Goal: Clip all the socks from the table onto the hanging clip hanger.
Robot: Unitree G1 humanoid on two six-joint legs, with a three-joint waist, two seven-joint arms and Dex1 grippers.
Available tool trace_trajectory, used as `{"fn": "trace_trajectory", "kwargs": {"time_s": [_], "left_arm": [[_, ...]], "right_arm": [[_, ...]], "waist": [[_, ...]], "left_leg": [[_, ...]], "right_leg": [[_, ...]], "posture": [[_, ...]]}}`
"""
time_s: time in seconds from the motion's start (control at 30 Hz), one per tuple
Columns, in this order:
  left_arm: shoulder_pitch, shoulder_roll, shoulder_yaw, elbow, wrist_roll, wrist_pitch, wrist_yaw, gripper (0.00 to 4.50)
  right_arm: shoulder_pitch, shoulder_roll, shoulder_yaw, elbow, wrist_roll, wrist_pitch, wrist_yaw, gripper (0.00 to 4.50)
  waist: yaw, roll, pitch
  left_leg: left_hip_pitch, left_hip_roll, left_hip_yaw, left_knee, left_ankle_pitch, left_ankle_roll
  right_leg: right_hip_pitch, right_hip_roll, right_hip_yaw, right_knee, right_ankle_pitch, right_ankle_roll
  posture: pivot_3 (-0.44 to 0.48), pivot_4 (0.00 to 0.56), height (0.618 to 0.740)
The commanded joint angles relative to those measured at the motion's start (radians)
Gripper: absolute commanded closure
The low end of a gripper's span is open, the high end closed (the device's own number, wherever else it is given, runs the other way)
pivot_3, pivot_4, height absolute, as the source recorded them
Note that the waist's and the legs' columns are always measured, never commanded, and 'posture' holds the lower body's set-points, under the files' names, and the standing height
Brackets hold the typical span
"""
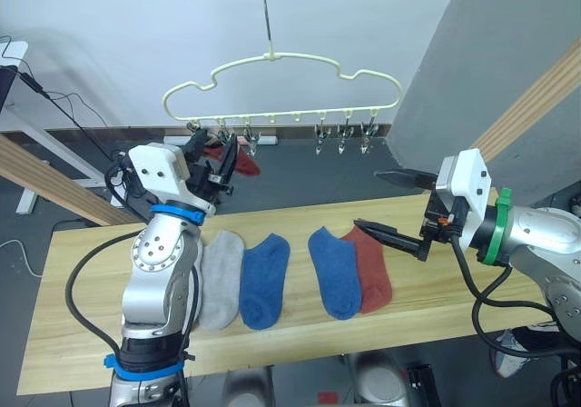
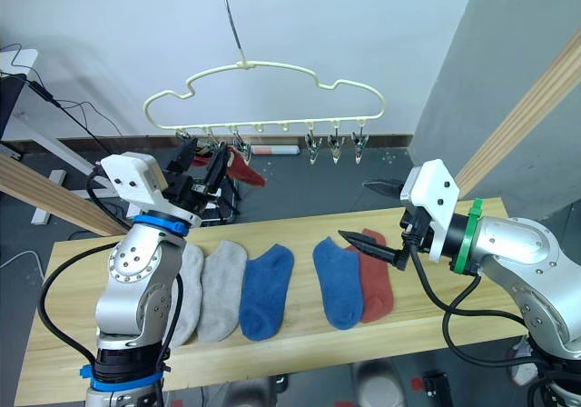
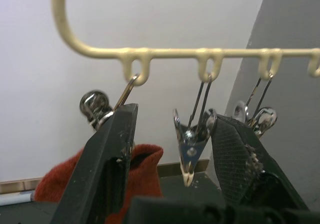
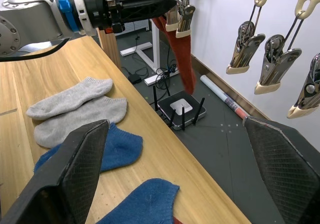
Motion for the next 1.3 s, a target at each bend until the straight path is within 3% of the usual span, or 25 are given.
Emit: {"fn": "trace_trajectory", "kwargs": {"time_s": [0.03,0.17,0.27,0.43,1.3], "left_arm": [[-0.008,-0.005,0.0,-0.049,0.005,0.007,0.011,2.01],[-0.011,-0.009,-0.002,-0.057,0.006,0.022,0.016,2.01],[-0.009,-0.01,-0.002,-0.063,0.004,0.029,0.017,2.54],[-0.008,-0.009,-0.006,-0.069,0.0,0.04,0.014,3.79],[0.003,-0.026,0.015,-0.088,-0.016,0.071,0.036,3.84]], "right_arm": [[-0.011,-0.01,-0.023,-0.027,0.012,-0.016,0.007,0.0],[-0.013,-0.011,-0.022,-0.024,0.012,-0.017,0.01,0.0],[-0.014,-0.01,-0.022,-0.023,0.012,-0.016,0.011,0.0],[-0.016,-0.008,-0.021,-0.021,0.011,-0.017,0.012,0.0],[-0.002,-0.007,-0.011,-0.02,-0.003,-0.028,0.031,0.0]], "waist": [[0.0,0.0,0.0],[0.0,0.0,0.0],[0.0,0.0,0.0],[0.0,0.0,0.0],[0.001,0.0,0.0]], "left_leg": [[0.0,0.0,0.0,0.0,0.0,0.0],[0.0,0.0,0.0,0.0,0.0,0.0],[0.0,0.0,0.0,0.0,0.0,0.0],[0.0,0.0,0.0,0.0,0.0,0.0],[0.0,0.0,0.0,0.0,0.0,0.0]], "right_leg": [[0.0,0.0,0.0,0.0,0.0,0.0],[0.0,0.0,0.0,0.0,0.0,0.0],[0.0,0.0,0.0,0.0,0.0,0.0],[0.0,0.0,0.0,0.0,0.0,0.0],[0.0,0.0,0.0,0.0,0.0,0.0]], "posture": [[-0.283,0.35,0.737],[-0.281,0.349,0.737],[-0.281,0.349,0.737],[-0.28,0.349,0.737],[-0.271,0.34,0.737]]}}
